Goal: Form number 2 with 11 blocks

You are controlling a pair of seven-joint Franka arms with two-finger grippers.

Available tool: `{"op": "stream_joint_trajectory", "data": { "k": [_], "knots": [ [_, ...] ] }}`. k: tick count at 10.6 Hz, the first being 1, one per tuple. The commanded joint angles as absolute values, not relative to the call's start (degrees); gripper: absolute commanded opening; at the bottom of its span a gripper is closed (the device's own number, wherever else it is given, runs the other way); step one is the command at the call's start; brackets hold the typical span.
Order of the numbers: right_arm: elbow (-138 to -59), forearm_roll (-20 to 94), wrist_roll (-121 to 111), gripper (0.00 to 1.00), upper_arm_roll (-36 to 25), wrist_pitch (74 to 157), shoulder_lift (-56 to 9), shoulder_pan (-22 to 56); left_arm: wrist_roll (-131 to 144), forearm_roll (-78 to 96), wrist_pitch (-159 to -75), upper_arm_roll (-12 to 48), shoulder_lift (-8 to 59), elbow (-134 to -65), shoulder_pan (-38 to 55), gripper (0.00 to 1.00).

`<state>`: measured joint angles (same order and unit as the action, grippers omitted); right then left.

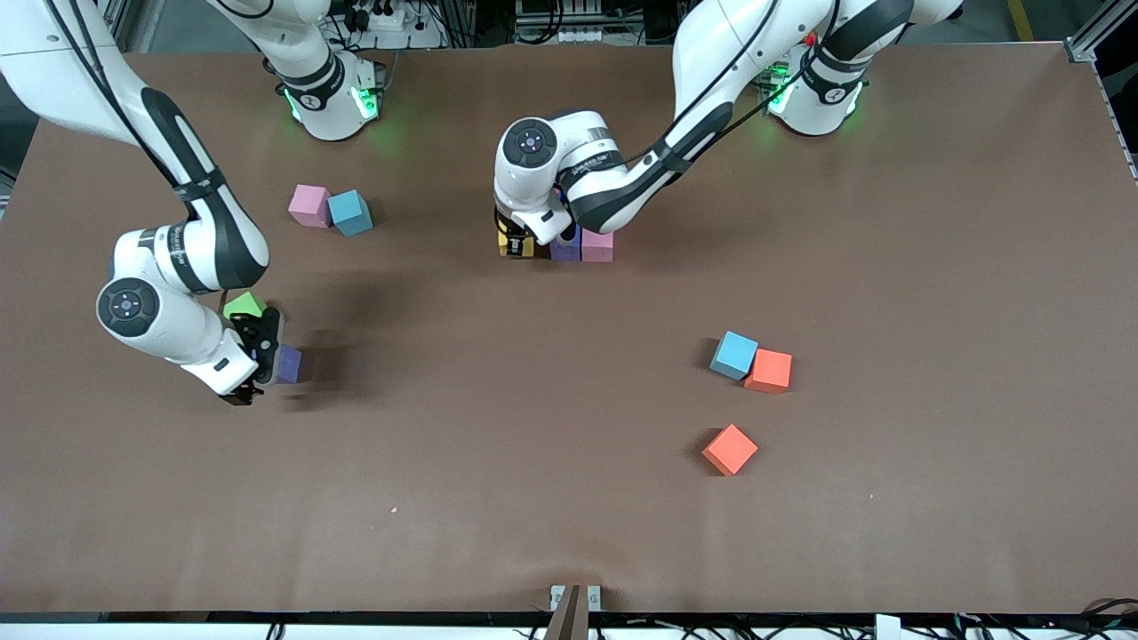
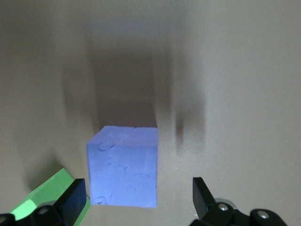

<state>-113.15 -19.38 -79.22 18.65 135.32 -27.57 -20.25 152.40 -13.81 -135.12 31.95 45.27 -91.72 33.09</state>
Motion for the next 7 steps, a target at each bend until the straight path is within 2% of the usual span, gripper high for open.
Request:
{"op": "stream_joint_trajectory", "data": {
  "k": [1, 5, 7],
  "knots": [
    [-114.0, -19.2, -80.7, 1.00, 20.2, 136.4, -28.7, -23.1, 153.2, -14.8, -136.4, 31.1, 44.5, -93.9, 33.9, 0.38],
    [-114.4, -18.5, -80.6, 1.00, 20.6, 136.9, -29.7, -22.8, 153.2, -16.5, -136.7, 31.1, 44.5, -95.3, 33.8, 0.38],
    [-114.7, -18.5, -80.6, 1.00, 21.1, 139.8, -30.4, -22.5, 153.2, -17.5, -136.7, 30.9, 44.5, -95.6, 33.5, 0.38]
  ]
}}
